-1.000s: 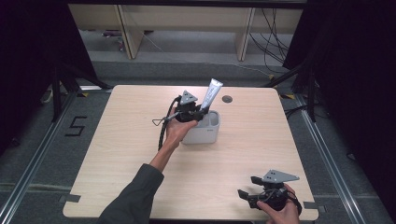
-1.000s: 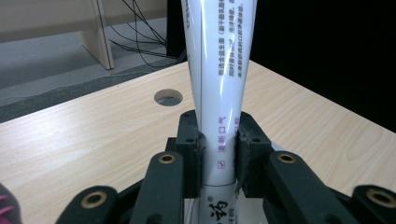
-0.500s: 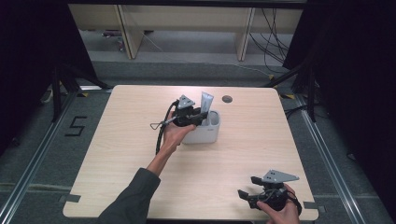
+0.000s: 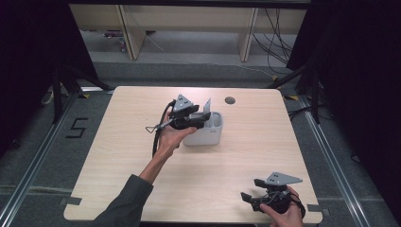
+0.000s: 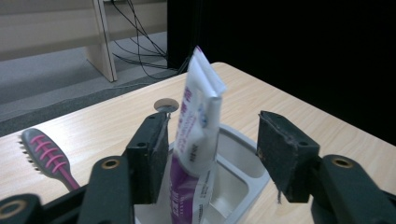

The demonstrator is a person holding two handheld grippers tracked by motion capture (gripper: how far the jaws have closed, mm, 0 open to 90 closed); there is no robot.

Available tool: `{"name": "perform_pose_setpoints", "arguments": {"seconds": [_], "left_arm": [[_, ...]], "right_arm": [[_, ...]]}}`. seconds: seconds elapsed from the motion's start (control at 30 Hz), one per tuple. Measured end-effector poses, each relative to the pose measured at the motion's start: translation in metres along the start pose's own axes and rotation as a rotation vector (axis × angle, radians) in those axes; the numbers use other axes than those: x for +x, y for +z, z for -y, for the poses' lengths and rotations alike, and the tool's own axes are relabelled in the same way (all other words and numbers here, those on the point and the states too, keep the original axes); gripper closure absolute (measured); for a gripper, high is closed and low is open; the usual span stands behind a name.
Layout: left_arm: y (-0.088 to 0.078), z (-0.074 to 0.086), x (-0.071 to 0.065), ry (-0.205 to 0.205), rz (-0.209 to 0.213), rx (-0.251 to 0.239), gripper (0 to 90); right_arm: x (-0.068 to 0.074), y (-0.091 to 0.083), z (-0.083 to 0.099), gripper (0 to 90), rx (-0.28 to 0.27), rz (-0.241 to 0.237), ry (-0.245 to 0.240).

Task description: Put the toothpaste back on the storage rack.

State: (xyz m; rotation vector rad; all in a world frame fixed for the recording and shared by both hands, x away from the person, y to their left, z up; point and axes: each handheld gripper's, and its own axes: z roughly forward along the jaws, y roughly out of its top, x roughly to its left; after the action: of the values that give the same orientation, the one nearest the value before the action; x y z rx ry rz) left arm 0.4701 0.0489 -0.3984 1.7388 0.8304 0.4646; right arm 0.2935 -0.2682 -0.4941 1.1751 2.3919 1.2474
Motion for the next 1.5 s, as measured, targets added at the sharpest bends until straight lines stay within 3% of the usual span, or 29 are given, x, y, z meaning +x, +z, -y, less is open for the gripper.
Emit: {"name": "perform_pose_setpoints", "arguments": {"seconds": [0.03,0.3,0.53,0.57,0.63,0.7,0.77,0.87,1.0,1.37,1.5], "left_arm": [[-0.004,-0.001,-0.002,0.003,-0.003,0.009,40.2],[-0.018,0.002,0.002,-0.023,-0.014,0.034,34.1],[-0.030,0.008,0.005,-0.022,-0.019,0.046,31.2],[-0.030,0.008,0.005,-0.022,-0.019,0.046,31.1],[-0.034,0.010,0.006,-0.024,-0.023,0.051,31.0],[-0.038,0.013,0.007,-0.028,-0.028,0.047,31.0],[-0.041,0.015,0.007,-0.030,-0.024,0.053,30.6],[-0.047,0.018,0.007,-0.020,-0.013,0.066,28.6],[-0.055,0.021,0.005,-0.035,0.003,0.057,27.9],[-0.074,0.020,0.004,-0.019,0.002,0.051,27.4],[-0.080,0.022,0.004,-0.023,0.007,0.050,27.3]], "right_arm": [[0.002,0.000,0.000,22.9,0.006,-0.009,0.023],[0.002,-0.001,0.000,22.9,0.007,-0.007,0.034],[0.002,-0.001,0.000,23.0,0.005,-0.005,0.033],[0.000,0.000,0.000,23.0,-0.002,0.000,0.000],[-0.001,0.000,0.000,23.0,-0.002,0.004,-0.004],[0.000,-0.001,0.000,23.0,-0.001,0.001,-0.001],[0.002,-0.001,0.000,23.0,0.010,-0.006,0.036],[0.001,-0.001,0.000,23.1,-0.003,0.002,0.017],[0.000,-0.001,0.000,23.0,-0.004,0.000,0.019],[0.000,0.000,0.000,23.1,-0.018,0.000,0.037],[-0.002,-0.001,-0.001,23.1,-0.011,0.020,0.008]]}}
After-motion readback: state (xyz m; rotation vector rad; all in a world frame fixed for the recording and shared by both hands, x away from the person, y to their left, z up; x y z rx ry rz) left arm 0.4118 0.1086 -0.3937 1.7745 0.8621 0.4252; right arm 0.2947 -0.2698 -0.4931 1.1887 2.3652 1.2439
